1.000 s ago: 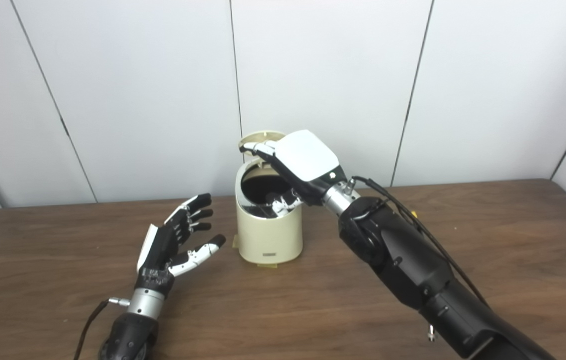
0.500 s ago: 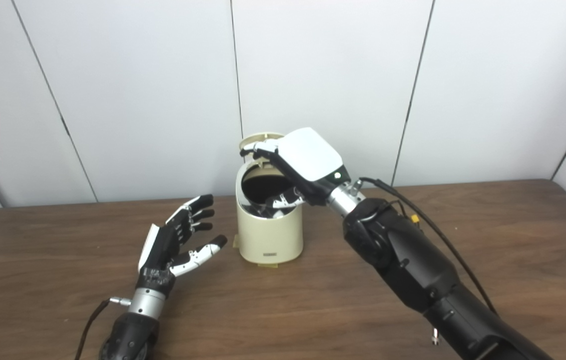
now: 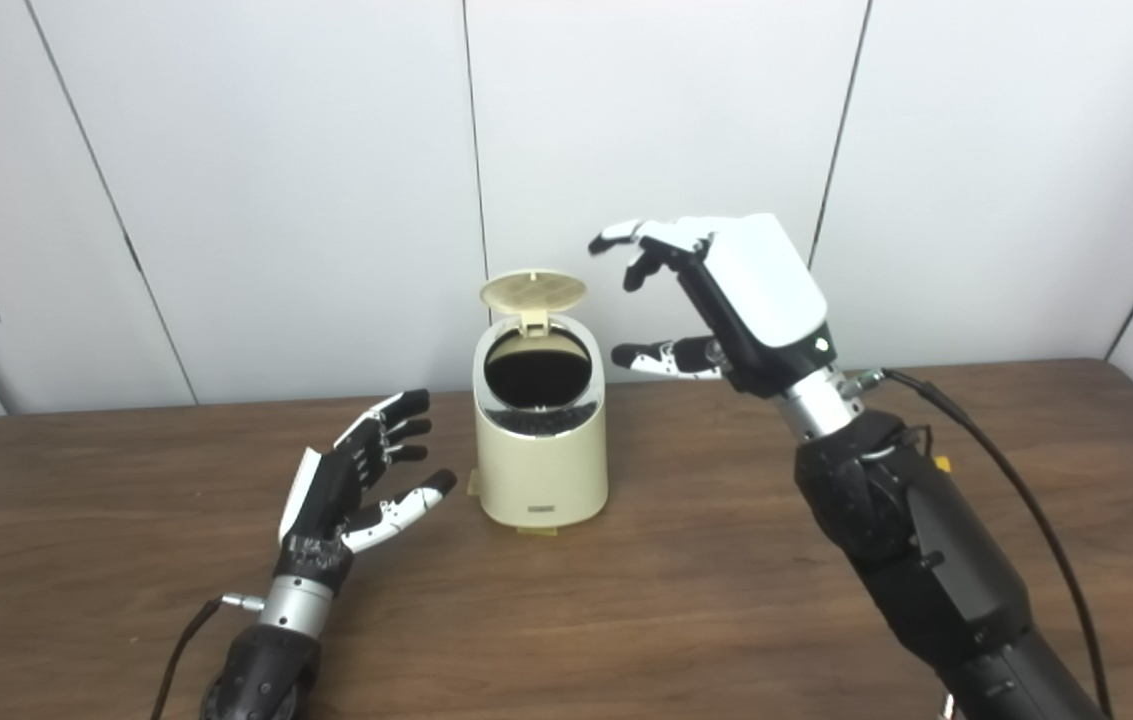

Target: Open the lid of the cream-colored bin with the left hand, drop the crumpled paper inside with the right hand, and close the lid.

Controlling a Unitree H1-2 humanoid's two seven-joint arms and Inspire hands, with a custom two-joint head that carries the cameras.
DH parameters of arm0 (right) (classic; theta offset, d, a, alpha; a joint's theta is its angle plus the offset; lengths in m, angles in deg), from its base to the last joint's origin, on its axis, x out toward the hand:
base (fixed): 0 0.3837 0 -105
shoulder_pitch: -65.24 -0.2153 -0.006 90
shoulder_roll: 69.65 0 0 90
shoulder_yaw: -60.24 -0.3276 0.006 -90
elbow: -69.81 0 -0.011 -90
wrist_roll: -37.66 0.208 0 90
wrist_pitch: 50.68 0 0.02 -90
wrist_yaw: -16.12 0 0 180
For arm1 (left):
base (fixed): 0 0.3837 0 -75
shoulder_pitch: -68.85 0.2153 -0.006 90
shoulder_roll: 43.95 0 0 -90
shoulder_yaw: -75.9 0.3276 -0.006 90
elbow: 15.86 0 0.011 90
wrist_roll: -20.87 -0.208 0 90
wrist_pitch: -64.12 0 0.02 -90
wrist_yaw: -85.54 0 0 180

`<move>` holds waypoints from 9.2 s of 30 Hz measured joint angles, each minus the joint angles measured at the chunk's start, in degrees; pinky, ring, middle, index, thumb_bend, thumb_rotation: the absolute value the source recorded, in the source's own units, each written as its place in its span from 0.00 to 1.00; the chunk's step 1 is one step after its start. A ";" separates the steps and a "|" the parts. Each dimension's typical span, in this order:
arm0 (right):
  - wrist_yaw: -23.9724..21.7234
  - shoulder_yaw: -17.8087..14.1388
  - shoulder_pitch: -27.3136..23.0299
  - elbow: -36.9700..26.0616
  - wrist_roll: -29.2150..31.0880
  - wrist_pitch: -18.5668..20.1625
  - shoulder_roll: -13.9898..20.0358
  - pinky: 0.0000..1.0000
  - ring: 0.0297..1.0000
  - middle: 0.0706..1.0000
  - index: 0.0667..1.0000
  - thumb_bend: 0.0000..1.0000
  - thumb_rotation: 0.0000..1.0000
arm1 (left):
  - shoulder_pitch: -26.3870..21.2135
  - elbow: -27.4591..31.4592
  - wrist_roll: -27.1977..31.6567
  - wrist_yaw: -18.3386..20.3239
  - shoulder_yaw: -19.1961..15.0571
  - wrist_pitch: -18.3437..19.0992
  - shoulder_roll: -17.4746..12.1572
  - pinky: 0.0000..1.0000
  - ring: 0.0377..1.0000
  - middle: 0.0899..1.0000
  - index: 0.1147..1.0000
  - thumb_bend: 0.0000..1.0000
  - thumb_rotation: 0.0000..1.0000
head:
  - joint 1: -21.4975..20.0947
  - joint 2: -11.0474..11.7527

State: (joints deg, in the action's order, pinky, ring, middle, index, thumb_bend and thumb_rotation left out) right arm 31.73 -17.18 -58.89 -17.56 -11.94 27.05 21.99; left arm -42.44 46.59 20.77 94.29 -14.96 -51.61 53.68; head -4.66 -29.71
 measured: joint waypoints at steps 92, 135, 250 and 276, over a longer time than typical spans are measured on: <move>-17.96 -14.42 22.49 6.85 43.82 5.18 -6.57 0.54 0.63 0.74 0.77 0.77 0.14 | -16.09 8.05 -20.66 -9.73 5.76 10.78 -2.48 0.83 0.95 0.95 0.93 0.82 0.51 | 3.25 3.96; -17.30 -13.53 22.38 7.44 41.34 5.22 -6.79 0.54 0.63 0.71 0.77 0.76 0.18 | -19.51 8.35 -36.76 -10.30 14.96 5.03 -8.84 0.83 0.98 0.84 0.82 0.80 0.49 | 1.23 3.43; -16.45 -12.71 22.48 3.63 40.50 8.56 -7.76 0.50 0.61 0.70 0.76 0.77 0.18 | -11.15 15.84 -45.53 -6.05 19.99 5.54 -13.31 0.87 0.93 0.75 0.74 0.83 0.50 | 0.00 -2.02; -16.44 -12.74 22.80 3.19 41.18 8.61 -7.77 0.51 0.61 0.71 0.76 0.77 0.18 | -11.88 17.00 -46.76 -6.94 21.51 6.21 -14.01 0.93 0.80 0.56 0.54 0.84 0.49 | -0.17 -2.72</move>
State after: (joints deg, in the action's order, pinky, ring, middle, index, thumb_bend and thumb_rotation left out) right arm 15.29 -29.92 -36.09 -14.37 29.24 35.66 14.22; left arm -54.33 63.60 -25.99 87.36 6.55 -45.40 39.67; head -4.83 -32.43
